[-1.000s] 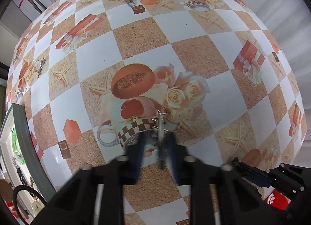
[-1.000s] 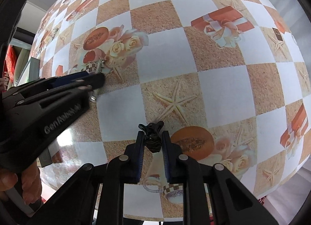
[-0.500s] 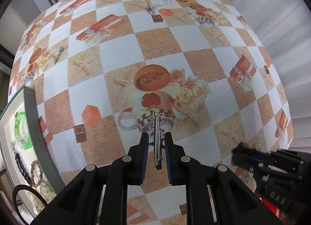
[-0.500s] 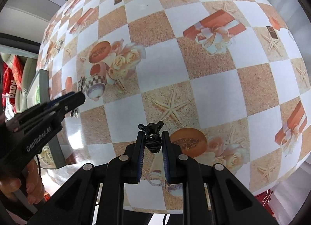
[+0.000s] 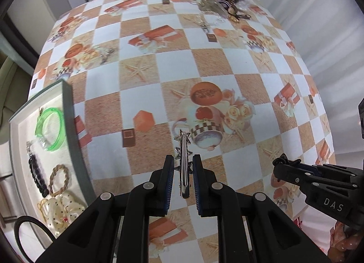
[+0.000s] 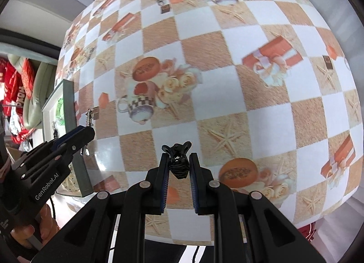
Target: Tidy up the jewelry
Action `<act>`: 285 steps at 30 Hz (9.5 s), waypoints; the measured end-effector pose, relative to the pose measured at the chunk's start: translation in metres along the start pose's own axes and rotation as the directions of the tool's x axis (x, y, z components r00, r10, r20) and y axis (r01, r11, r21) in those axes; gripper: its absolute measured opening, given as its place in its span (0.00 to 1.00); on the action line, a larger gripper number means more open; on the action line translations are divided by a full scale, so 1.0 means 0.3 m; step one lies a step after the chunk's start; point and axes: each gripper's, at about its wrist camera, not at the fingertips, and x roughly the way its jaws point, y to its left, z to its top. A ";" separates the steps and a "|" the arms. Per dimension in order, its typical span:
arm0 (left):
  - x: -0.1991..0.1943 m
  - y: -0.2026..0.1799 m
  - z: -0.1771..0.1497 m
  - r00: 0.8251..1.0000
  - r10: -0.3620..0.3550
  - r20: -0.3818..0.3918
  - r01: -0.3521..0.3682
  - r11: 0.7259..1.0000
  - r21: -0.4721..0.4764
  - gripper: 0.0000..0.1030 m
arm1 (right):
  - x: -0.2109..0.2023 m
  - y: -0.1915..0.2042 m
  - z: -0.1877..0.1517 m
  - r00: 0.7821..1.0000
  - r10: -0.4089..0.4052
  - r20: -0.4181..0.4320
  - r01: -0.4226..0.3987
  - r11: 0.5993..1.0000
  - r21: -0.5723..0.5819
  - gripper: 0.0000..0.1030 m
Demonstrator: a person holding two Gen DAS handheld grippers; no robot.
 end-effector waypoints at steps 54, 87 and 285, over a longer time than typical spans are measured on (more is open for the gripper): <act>-0.225 0.839 -0.313 0.971 0.218 0.098 -0.139 0.849 -0.510 0.21 | 0.077 1.017 0.172 0.990 0.120 -0.071 -0.140 0.847 -0.512 0.18; -0.008 0.935 -0.259 0.970 0.244 0.010 -0.204 0.835 -0.511 0.21 | 0.458 1.080 0.221 0.991 0.000 -0.131 -0.066 0.862 -0.502 0.18; -0.572 0.629 -0.414 0.955 0.296 0.005 -0.266 0.865 -0.425 1.00 | -0.222 1.044 -0.156 0.976 -0.153 0.157 0.219 0.716 -0.663 0.88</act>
